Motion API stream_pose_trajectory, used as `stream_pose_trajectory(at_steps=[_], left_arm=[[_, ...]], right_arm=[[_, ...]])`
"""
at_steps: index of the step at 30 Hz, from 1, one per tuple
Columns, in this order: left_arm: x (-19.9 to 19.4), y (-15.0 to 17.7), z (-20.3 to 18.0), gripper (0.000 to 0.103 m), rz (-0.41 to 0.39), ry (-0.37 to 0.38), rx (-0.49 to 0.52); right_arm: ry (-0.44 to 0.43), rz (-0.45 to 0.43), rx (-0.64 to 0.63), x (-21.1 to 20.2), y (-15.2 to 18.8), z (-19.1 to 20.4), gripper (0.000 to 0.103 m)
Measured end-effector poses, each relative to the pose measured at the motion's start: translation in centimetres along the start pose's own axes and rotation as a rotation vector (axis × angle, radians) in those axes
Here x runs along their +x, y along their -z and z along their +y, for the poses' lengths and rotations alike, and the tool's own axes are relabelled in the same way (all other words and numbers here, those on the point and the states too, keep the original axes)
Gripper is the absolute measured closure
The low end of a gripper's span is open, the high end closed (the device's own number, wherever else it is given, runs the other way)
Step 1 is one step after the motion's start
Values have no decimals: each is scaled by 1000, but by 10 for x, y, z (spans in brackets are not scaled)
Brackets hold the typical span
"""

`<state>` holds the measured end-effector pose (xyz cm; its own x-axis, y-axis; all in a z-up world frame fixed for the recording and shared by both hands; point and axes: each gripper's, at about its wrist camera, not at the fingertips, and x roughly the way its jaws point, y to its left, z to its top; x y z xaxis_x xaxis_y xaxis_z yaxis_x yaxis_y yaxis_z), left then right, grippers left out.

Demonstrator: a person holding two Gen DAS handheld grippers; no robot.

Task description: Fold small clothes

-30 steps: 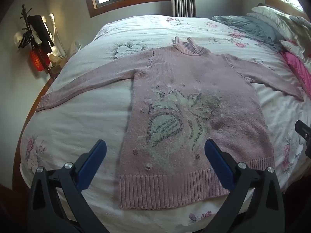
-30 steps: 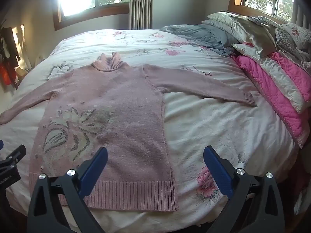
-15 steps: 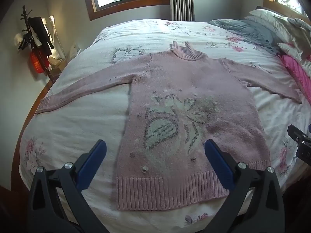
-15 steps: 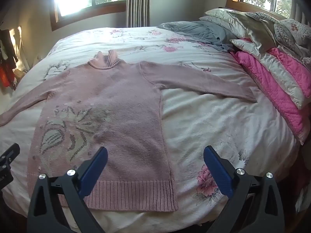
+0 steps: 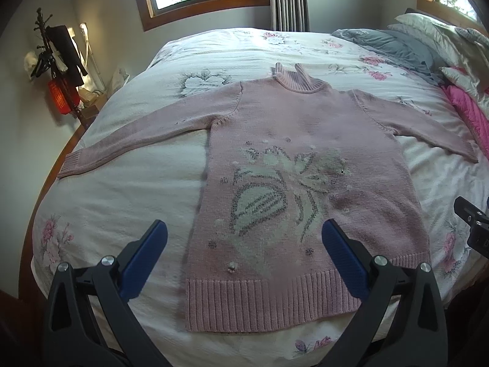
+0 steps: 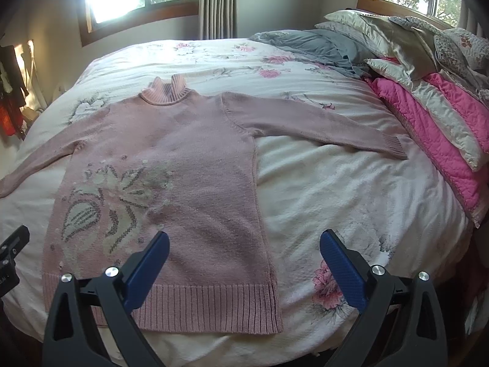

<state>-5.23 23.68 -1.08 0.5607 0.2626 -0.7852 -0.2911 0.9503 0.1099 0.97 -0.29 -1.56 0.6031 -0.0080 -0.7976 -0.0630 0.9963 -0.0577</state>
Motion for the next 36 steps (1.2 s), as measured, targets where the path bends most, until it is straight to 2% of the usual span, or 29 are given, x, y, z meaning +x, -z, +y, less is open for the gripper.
stream_pose_trajectory(at_steps=[36], left_arm=[[9,2,8,3,19,-18,-9]], right_arm=[[-5,17,-3,10,1,3,4]])
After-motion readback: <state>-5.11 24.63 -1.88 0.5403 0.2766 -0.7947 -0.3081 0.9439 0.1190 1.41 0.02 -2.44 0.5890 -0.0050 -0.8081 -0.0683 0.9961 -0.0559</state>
